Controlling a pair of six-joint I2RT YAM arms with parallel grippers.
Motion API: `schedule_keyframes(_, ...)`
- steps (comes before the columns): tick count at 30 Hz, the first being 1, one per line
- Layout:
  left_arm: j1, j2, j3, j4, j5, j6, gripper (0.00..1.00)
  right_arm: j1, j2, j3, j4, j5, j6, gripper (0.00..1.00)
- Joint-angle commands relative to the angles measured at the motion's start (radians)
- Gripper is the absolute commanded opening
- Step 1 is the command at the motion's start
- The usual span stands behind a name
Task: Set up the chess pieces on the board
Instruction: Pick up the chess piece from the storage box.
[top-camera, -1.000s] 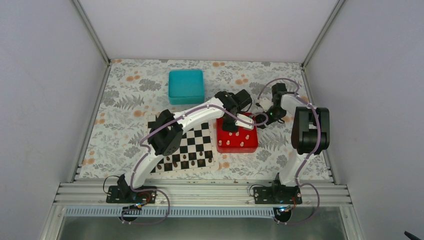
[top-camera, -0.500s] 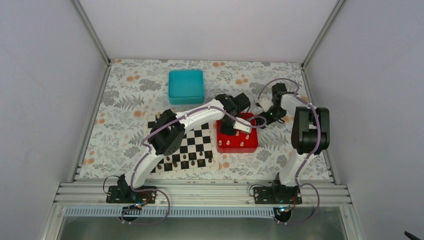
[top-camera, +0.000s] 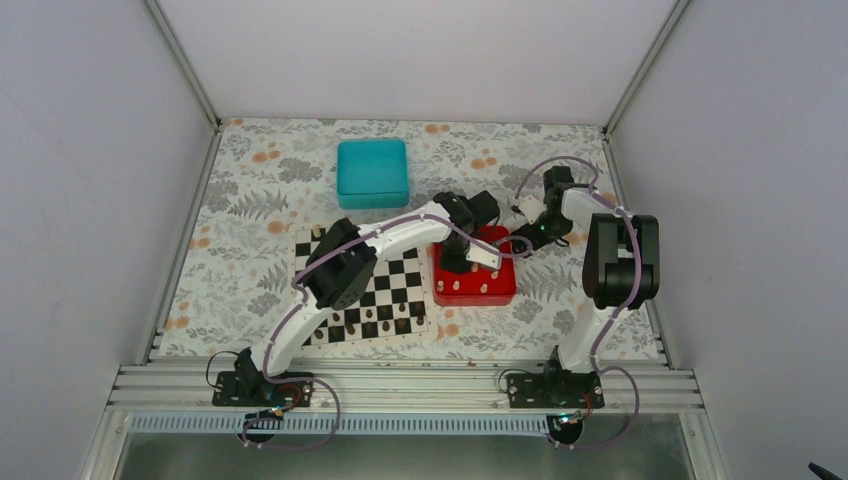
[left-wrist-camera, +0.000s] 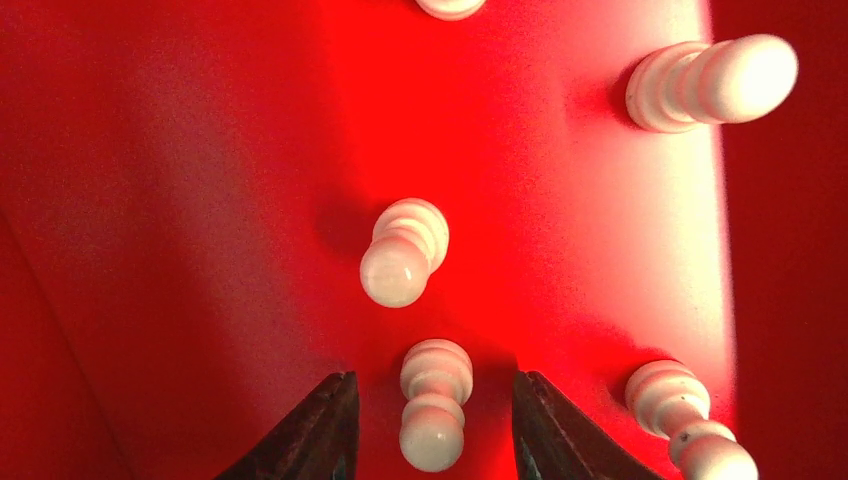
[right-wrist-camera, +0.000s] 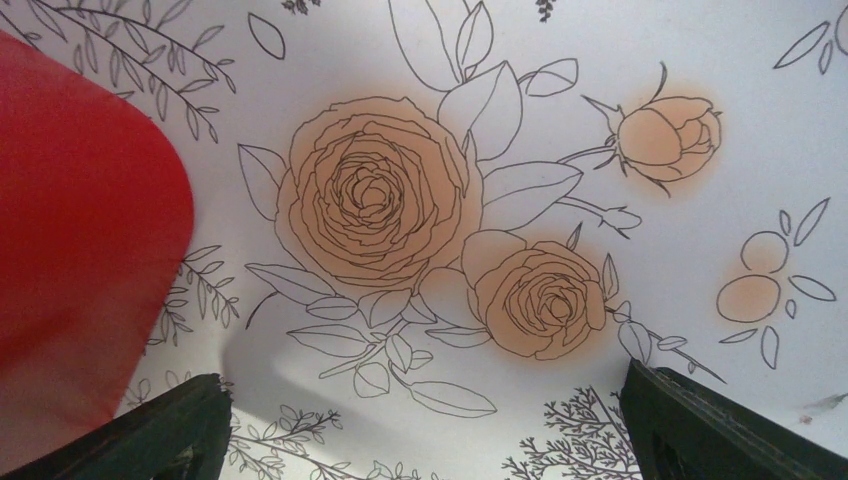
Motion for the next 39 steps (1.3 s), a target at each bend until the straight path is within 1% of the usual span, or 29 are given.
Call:
schedule_keyframes(1,0.003,0.01,0.023,0.005,0.027,0.013,0.37,0.009,0.012,-0.007,-0.008,-0.011,-0.007,1.0)
schedule_keyframes(7,0.002,0.015,0.029,0.006,0.03,0.012,0.3,0.009,0.012,-0.007,-0.008,-0.011,-0.008,1.0)
schedule_keyframes(14,0.002,0.019,0.043,0.004,0.034,0.012,0.29,0.009,0.012,-0.009,-0.008,-0.011,-0.009,1.0)
schedule_keyframes(19,0.002,0.028,0.049,0.0,0.033,0.01,0.22,0.009,0.012,-0.009,-0.008,-0.011,-0.009,1.0)
schedule_keyframes(23,0.002,0.025,0.036,-0.004,0.029,0.012,0.13,0.009,0.01,-0.01,-0.009,-0.013,-0.008,1.0)
schedule_keyframes(25,0.004,0.021,0.037,-0.003,0.024,0.011,0.08,0.009,0.009,-0.01,-0.008,-0.012,-0.008,1.0)
schedule_keyframes(26,0.004,0.019,0.039,-0.003,0.021,0.01,0.07,0.009,0.009,-0.01,-0.008,-0.012,-0.009,1.0)
schedule_keyframes(32,0.004,-0.025,0.04,-0.022,-0.02,0.005,0.07,0.009,0.009,-0.01,-0.008,-0.011,-0.009,1.0)
schedule_keyframes(36,0.01,-0.121,0.028,-0.041,-0.072,0.002,0.07,0.009,0.015,-0.01,-0.008,-0.007,-0.009,1.0)
schedule_keyframes(39,0.027,-0.213,-0.011,-0.049,-0.108,-0.006,0.07,0.009,0.015,-0.012,-0.006,-0.001,-0.007,1.0)
